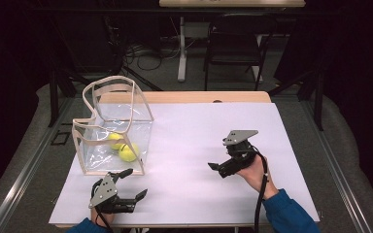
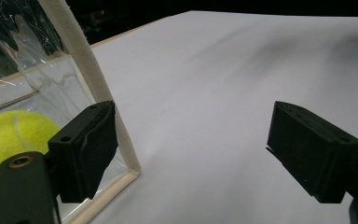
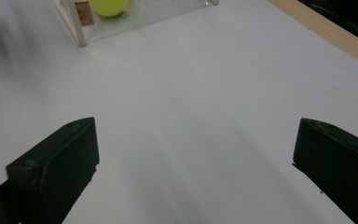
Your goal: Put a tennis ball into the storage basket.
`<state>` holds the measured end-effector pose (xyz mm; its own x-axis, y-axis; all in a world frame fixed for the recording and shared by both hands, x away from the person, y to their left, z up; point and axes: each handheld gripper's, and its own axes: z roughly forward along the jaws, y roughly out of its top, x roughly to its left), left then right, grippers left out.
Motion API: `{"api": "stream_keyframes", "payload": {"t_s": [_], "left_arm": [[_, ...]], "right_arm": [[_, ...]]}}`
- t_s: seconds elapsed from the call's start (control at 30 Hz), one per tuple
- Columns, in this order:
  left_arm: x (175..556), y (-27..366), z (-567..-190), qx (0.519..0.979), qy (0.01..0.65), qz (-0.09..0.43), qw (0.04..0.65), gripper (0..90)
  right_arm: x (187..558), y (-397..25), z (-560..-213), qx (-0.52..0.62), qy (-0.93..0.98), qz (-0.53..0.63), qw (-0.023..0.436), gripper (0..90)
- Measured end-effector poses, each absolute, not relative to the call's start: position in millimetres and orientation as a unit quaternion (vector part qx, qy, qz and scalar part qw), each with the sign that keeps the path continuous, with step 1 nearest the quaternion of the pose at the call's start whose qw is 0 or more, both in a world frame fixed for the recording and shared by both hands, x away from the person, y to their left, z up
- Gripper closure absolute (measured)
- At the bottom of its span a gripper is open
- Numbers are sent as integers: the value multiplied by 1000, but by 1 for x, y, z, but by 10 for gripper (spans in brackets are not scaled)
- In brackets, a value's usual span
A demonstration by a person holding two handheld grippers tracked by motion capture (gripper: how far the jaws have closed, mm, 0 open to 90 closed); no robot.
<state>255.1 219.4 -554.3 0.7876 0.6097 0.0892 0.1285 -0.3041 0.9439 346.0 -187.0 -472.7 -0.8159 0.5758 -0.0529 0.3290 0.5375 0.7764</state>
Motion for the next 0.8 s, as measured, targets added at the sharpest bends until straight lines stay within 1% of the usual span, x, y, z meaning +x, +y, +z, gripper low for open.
{"api": "stream_keyframes", "payload": {"t_s": [0.8], "left_arm": [[255, 219, -555, 776, 238, 223, 540, 158]], "right_arm": [[317, -234, -520, 318, 850, 389, 159, 0]]}}
